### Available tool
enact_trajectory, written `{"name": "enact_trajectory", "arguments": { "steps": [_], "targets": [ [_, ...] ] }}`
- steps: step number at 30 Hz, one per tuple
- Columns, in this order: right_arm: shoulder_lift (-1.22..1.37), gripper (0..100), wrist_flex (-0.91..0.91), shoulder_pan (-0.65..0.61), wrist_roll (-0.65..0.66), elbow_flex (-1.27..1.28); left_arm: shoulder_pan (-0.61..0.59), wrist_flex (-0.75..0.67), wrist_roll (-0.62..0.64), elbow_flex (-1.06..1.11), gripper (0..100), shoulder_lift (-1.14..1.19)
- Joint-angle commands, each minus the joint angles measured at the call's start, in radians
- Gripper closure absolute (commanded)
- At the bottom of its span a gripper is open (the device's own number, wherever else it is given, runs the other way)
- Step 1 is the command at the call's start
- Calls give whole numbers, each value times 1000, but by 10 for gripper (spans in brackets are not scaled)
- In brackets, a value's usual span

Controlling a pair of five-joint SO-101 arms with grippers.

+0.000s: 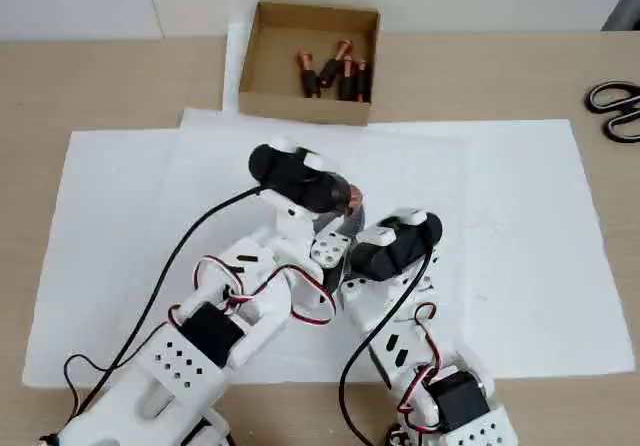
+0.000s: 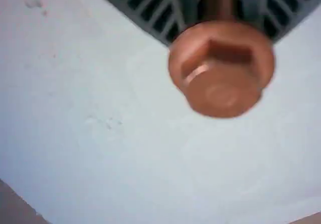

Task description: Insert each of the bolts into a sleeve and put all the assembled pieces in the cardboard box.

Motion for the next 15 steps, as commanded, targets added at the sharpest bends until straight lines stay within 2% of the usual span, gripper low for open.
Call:
{"name": "enact_trajectory", "arguments": {
  "steps": [1,15],
  "targets": [
    [-5,995,-27,1,-8,-6,-3,-2,-15,16,994,-28],
    [-5,995,-27,1,-8,-6,-3,-2,-11,33,988,-28]
  ]
}}
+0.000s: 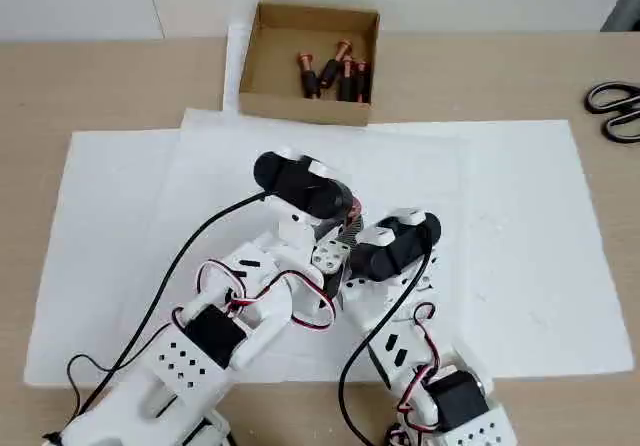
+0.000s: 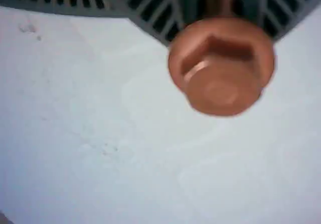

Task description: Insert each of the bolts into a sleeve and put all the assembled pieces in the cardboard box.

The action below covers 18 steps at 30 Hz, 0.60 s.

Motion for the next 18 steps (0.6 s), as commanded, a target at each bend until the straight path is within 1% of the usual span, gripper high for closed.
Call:
{"name": "enact_trajectory", "arguments": {
  "steps": [1,5,15,18],
  "targets": [
    [-5,995,-27,1,-8,-6,-6,2,-11,-1,974,-26],
    [-5,995,-27,1,-8,-6,-5,3,-9,-1,908,-28],
    [-5,995,-27,1,-8,-5,-5,48,-9,-10,891,-35],
    [-5,995,-27,1,-8,-5,-6,78,-3,-48,843,-35]
  ]
}}
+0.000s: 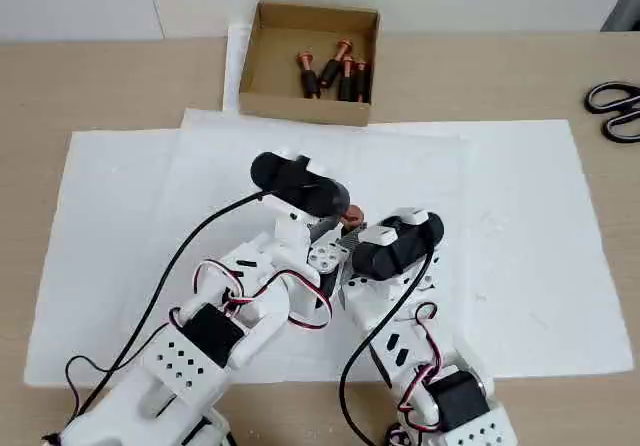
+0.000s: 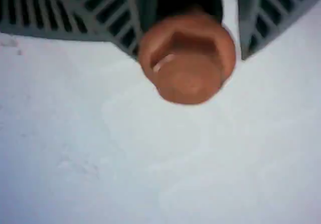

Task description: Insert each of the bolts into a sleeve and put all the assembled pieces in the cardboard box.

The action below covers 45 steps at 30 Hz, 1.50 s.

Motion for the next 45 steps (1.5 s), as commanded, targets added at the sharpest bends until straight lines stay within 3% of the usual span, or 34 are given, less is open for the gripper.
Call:
{"name": "enact_trajectory", "arguments": {
  "steps": [1,5,10,15,19,27,31,34,39,45],
  "targets": [
    [-5,995,-27,-1,-8,-5,-3,46,18,-68,822,-28],
    [-5,995,-27,-1,-8,-5,-5,160,71,-147,764,-28],
    [-7,995,-27,-1,-8,-5,-54,265,66,-213,759,-28],
    [-7,995,-27,-1,-8,-5,-233,428,60,-314,758,-29],
    [-7,995,-27,1,-8,-5,-376,582,-18,-410,758,-29],
    [1,995,5,22,-6,-8,-681,763,-55,-435,758,-29],
    [1,995,36,154,15,-12,-804,790,-219,-435,758,-29],
    [1,995,71,232,69,-43,-813,819,-241,-435,759,-29],
    [22,995,97,239,94,-216,-816,873,-241,-444,759,-29],
    [383,995,-1,243,126,-488,-812,872,-241,-444,759,-29]
  ]
}}
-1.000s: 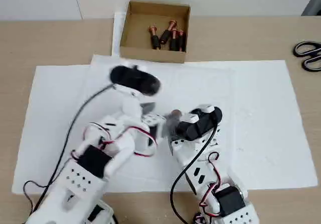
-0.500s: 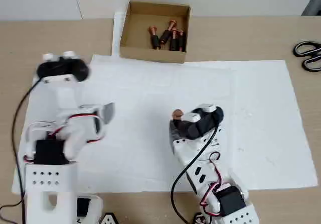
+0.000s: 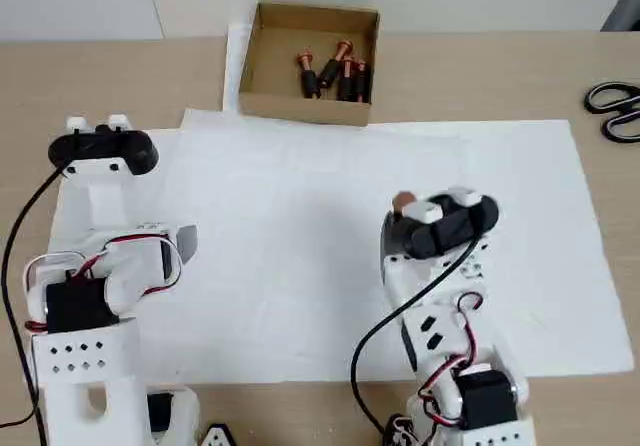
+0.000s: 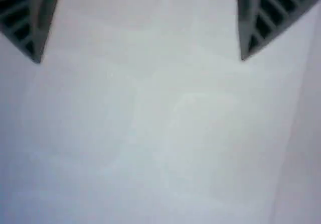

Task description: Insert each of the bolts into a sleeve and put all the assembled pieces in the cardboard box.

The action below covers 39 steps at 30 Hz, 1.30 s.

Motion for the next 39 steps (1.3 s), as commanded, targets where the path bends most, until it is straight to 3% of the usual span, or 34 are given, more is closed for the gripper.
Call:
{"name": "enact_trajectory", "arguments": {
  "steps": [1,12,23,31,39],
  "targets": [
    [268,995,-101,4,14,-238,-2,5,-6,-45,759,-21],
    [1147,995,-487,2,12,-861,-2,6,-6,-42,759,-21],
    [1848,995,-881,2,14,-1303,-2,21,-8,-39,759,-21],
    [2221,995,-941,4,14,-1587,-2,21,-8,-39,759,-21],
    [2431,991,-938,4,15,-1755,-2,21,-8,-39,759,-21]
  ]
}}
